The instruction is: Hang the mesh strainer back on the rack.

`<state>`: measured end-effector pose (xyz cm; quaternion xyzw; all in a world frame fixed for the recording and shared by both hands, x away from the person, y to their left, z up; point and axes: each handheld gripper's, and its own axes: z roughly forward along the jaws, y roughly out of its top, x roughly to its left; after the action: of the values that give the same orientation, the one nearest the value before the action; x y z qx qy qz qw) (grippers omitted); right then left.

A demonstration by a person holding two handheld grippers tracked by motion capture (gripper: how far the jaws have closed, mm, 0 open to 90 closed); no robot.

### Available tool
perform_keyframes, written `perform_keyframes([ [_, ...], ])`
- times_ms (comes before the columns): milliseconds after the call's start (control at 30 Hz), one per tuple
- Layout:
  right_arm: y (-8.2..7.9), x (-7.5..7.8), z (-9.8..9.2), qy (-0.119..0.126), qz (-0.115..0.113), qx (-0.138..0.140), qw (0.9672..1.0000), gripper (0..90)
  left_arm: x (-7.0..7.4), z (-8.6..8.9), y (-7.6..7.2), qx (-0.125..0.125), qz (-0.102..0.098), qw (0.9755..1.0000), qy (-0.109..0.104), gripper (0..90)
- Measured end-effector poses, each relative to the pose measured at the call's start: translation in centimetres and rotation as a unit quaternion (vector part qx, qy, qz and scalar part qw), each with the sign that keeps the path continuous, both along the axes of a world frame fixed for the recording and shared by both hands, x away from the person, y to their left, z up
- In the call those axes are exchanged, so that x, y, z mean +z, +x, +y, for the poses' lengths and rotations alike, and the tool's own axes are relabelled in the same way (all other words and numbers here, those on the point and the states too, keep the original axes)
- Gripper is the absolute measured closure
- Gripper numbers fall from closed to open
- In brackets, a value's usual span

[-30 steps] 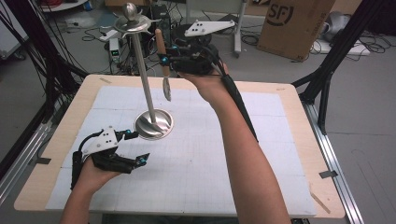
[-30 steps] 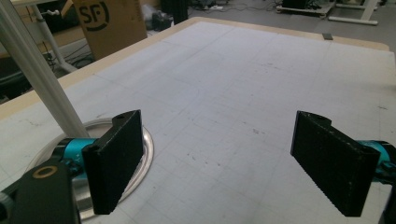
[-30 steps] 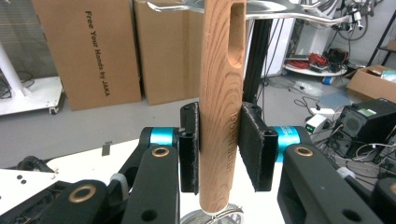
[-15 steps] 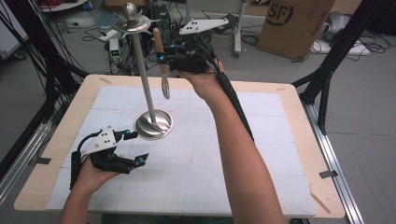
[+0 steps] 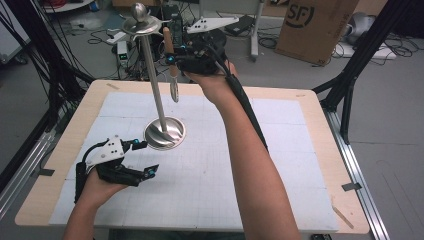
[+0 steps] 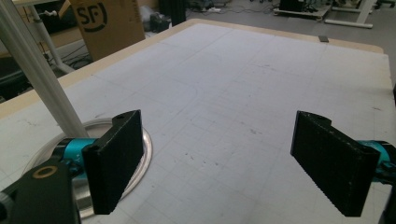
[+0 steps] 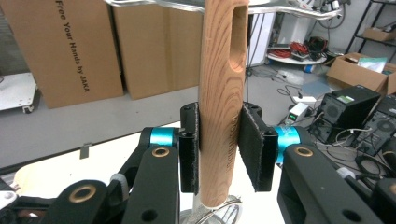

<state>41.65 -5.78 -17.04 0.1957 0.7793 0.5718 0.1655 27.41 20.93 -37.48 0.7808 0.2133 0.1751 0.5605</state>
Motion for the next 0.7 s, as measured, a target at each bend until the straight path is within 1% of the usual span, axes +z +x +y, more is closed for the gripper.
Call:
perform_keyframes([
  [67, 0.2, 0.0, -0.1, 0.0, 0.002, -0.006, 1.0, 70.1, 0.0, 0.0, 0.0, 0.001, 0.001, 1.0, 0.0, 17.8],
  [100, 0.4, 0.0, -0.2, 0.0, -0.001, -0.007, 1.0, 70.1, 0.0, 0.0, 0.0, 0.001, 0.0, 1.0, 0.0, 17.8],
  [133, 0.5, 0.0, -0.3, -0.001, 0.003, -0.012, 0.9999, 70.1, 0.0, 0.0, 0.0, 0.001, 0.001, 1.0, 0.001, 17.8],
  [167, 0.7, -0.1, -0.3, -0.001, 0.0, -0.01, 0.9999, 70.1, 0.0, 0.0, 0.0, 0.001, 0.001, 1.0, 0.001, 17.8],
  [200, 0.8, -0.1, -0.4, -0.003, 0.005, -0.014, 0.9999, 70.1, -0.1, 0.0, 0.0, 0.0, 0.002, 1.0, 0.001, 17.7],
  [333, 1.4, -0.1, -0.4, -0.003, 0.008, -0.018, 0.9998, 70.1, -0.1, -0.1, 0.0, -0.001, 0.002, 1.0, 0.002, 17.8],
  [467, 1.8, -0.1, -0.2, -0.001, 0.01, -0.021, 0.9997, 70.1, -0.1, -0.1, 0.0, -0.001, 0.002, 1.0, 0.001, 17.7],
  [700, 2.4, -0.5, 0.2, -0.002, 0.01, -0.028, 0.9995, 70.1, -0.1, 0.0, 0.0, 0.0, 0.002, 1.0, 0.0, 17.7],
])
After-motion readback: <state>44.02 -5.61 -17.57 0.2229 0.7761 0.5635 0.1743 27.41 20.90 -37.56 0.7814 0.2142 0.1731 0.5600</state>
